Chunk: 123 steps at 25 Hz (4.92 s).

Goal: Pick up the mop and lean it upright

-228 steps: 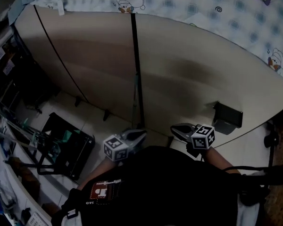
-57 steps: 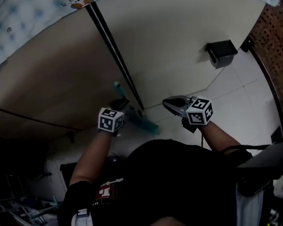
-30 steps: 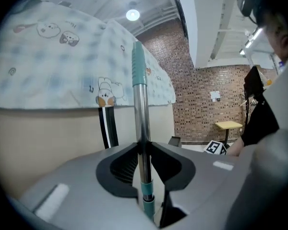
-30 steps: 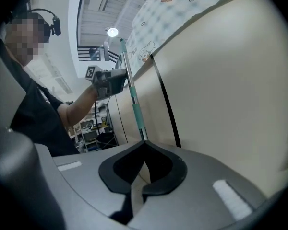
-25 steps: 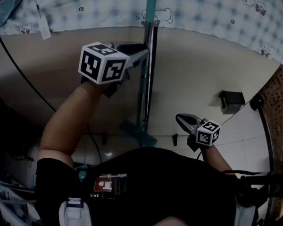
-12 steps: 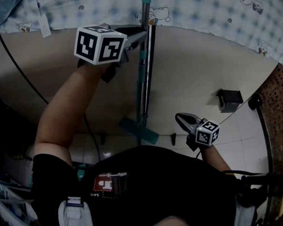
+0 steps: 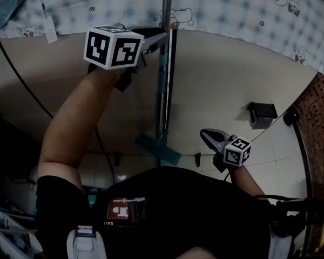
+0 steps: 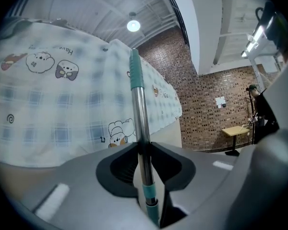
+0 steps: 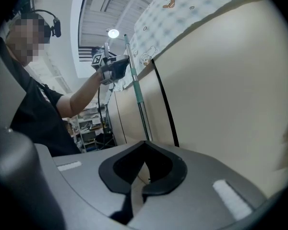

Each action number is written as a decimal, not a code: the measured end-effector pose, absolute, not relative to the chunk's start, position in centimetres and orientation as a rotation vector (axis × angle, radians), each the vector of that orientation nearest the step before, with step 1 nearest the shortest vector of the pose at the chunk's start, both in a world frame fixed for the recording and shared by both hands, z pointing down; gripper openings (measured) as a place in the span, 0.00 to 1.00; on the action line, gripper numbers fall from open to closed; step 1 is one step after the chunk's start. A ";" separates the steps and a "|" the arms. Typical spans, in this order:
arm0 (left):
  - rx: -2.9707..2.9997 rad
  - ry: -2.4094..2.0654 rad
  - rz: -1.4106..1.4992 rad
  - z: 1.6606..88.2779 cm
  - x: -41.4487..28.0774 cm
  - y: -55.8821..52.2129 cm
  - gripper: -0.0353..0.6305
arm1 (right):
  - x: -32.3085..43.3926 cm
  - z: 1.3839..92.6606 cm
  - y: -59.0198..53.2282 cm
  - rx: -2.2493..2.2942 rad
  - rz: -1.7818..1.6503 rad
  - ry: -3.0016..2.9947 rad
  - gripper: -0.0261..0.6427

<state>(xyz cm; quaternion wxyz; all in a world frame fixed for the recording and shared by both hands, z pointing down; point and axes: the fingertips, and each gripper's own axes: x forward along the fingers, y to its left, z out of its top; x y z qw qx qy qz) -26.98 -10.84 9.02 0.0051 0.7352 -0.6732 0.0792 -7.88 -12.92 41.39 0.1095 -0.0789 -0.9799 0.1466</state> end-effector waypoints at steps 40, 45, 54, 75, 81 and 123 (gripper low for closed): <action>2.279 -2.022 0.328 14.3 -24.0 -10.3 0.18 | -22.5 28.7 -8.1 -0.368 -0.072 -2.906 0.28; 2.241 -1.997 0.312 16.1 -24.8 -9.3 0.18 | -23.3 30.3 -8.4 -0.351 -0.074 -2.870 0.25; 2.230 -2.002 0.298 17.1 -24.9 -8.2 0.18 | -24.3 32.7 -7.3 -0.333 -0.129 -2.802 0.26; 2.100 -1.987 0.249 25.4 -25.4 -7.9 0.18 | -23.8 41.5 -7.7 -0.156 -0.134 -2.650 0.22; 2.084 -1.915 0.282 30.6 -25.0 -8.4 0.18 | -23.4 46.4 -8.3 -0.217 -0.104 -2.595 0.21; 1.713 -1.754 0.227 64.2 -24.2 4.8 0.12 | -26.2 80.1 -10.1 -0.337 0.123 -2.148 0.19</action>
